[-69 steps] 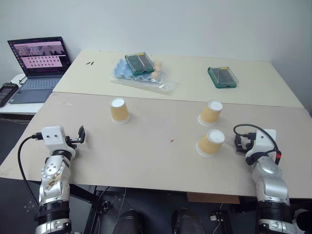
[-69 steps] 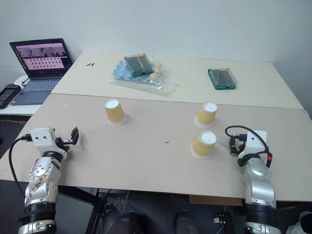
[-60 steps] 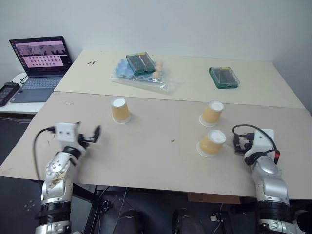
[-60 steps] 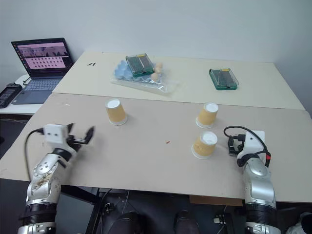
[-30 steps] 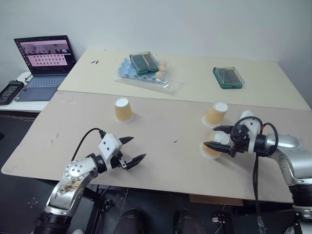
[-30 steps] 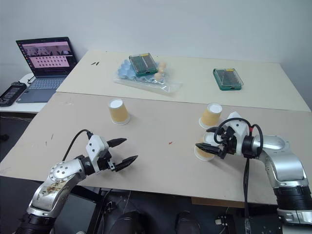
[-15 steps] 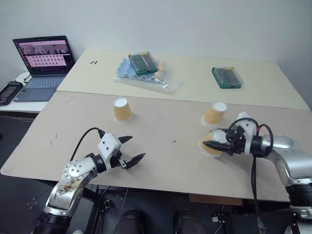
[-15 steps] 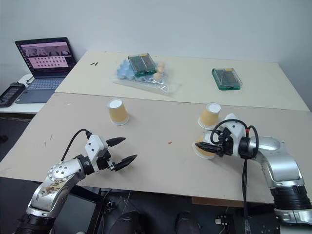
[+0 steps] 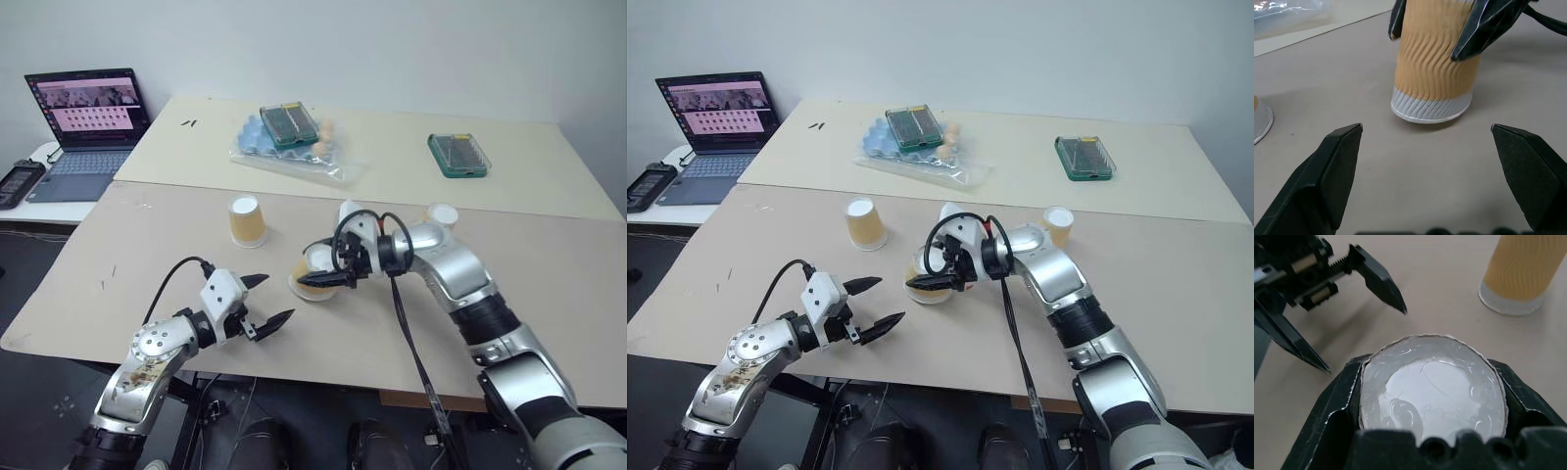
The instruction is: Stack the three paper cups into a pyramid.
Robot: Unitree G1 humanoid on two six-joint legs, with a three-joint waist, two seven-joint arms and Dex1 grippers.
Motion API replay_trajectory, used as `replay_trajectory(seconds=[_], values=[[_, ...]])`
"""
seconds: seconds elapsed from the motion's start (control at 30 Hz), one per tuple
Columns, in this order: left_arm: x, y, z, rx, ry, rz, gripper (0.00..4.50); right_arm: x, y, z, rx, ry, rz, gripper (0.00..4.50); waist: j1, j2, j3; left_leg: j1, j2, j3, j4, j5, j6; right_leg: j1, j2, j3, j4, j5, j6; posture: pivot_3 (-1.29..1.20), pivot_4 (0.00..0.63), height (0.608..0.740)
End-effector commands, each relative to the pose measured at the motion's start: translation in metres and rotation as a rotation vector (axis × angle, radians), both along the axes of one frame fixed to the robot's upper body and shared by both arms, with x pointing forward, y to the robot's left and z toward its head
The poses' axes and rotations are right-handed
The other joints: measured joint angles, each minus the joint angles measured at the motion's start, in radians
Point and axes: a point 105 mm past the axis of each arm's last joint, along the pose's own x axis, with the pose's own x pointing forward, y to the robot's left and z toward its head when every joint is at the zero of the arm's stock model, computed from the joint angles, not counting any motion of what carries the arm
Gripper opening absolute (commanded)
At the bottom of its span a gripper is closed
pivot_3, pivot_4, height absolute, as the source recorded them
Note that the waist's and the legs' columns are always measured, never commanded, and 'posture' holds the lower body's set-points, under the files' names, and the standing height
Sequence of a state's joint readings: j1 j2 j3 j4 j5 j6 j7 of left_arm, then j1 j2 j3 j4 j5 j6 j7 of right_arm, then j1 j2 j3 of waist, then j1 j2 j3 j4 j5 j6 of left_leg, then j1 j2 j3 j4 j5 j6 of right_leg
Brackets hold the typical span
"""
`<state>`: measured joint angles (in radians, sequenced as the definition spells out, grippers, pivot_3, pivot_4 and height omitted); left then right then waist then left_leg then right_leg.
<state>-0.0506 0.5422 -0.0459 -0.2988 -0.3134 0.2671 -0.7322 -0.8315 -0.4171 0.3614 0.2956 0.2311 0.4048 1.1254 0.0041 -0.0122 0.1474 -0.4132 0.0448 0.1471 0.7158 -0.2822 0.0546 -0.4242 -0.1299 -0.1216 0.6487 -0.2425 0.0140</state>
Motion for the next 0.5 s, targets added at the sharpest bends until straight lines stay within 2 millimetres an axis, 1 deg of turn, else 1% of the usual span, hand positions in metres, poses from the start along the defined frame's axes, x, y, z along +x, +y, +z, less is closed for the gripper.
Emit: replay_trajectory(seconds=[0.03, 0.1, 0.13, 0.17, 0.2, 0.3, 0.37, 0.43, 0.5], values=[[-0.003, -0.003, 0.011, -0.004, -0.045, -0.005, 4.5, 0.008, 0.003, 0.012, -0.003, -0.071, 0.017, 2.77, -0.007, 0.0, 0.0, 0.001, 0.0, 0.0, 0.0, 0.0, 0.0, 0.0, 0.0, 0.0, 0.0, 0.0, 0.0, 0.0, 0.15, 0.706], [-0.004, -0.003, 0.011, -0.001, -0.046, -0.005, 4.5, 0.011, 0.002, 0.011, 0.002, -0.073, 0.004, 2.77, -0.014, 0.0, 0.0, 0.001, 0.001, 0.0, -0.001, 0.001, -0.001, 0.0, 0.001, 0.0, 0.0, 0.0, 0.0, 0.0, 0.15, 0.706], [-0.004, -0.003, 0.01, 0.002, -0.047, -0.006, 4.5, 0.012, 0.002, 0.011, 0.005, -0.074, -0.001, 3.77, -0.016, 0.0, 0.0, 0.002, 0.001, 0.0, -0.001, 0.001, -0.001, 0.0, 0.001, 0.0, 0.0, 0.0, 0.0, 0.0, 0.15, 0.706], [-0.005, -0.004, 0.01, 0.003, -0.047, -0.006, 4.5, 0.012, 0.002, 0.011, 0.012, -0.073, -0.002, 4.01, -0.018, 0.0, 0.0, 0.002, 0.001, 0.0, -0.001, 0.001, -0.001, 0.0, 0.001, 0.0, 0.001, 0.0, 0.0, 0.0, 0.15, 0.706], [-0.005, -0.004, 0.01, 0.002, -0.047, -0.008, 4.5, 0.012, 0.0, 0.019, 0.036, -0.088, -0.011, 4.44, -0.018, 0.0, 0.0, 0.002, 0.001, 0.0, -0.001, 0.001, -0.001, 0.001, 0.001, 0.0, 0.001, 0.0, 0.0, 0.0, 0.15, 0.706], [-0.004, -0.006, 0.01, 0.0, -0.046, -0.015, 4.5, 0.002, -0.008, 0.039, 0.083, -0.126, -0.007, 4.48, -0.015, 0.0, 0.0, 0.002, 0.001, 0.0, -0.001, 0.001, -0.001, 0.0, 0.0, 0.0, 0.001, 0.0, 0.0, 0.0, 0.15, 0.706], [-0.003, -0.007, 0.01, 0.002, -0.047, -0.019, 4.5, -0.005, -0.021, 0.058, 0.131, -0.147, -0.034, 4.48, -0.013, 0.0, 0.0, 0.001, 0.001, 0.0, -0.001, 0.001, -0.001, 0.0, 0.0, 0.0, 0.0, 0.0, 0.0, 0.0, 0.15, 0.706], [-0.002, -0.007, 0.01, 0.003, -0.047, -0.023, 4.5, -0.019, -0.041, 0.081, 0.209, -0.152, -0.07, 4.48, -0.009, 0.0, 0.0, 0.001, 0.001, -0.001, -0.001, 0.001, -0.001, 0.0, 0.0, 0.0, 0.0, 0.0, 0.0, 0.0, 0.15, 0.706], [-0.002, -0.007, 0.01, 0.004, -0.047, -0.025, 4.5, -0.03, -0.057, 0.094, 0.262, -0.143, -0.112, 4.48, 0.001, 0.0, 0.0, -0.001, 0.001, -0.002, -0.001, 0.001, -0.001, 0.0, 0.0, -0.001, 0.0, 0.0, 0.0, 0.0, 0.15, 0.706]])
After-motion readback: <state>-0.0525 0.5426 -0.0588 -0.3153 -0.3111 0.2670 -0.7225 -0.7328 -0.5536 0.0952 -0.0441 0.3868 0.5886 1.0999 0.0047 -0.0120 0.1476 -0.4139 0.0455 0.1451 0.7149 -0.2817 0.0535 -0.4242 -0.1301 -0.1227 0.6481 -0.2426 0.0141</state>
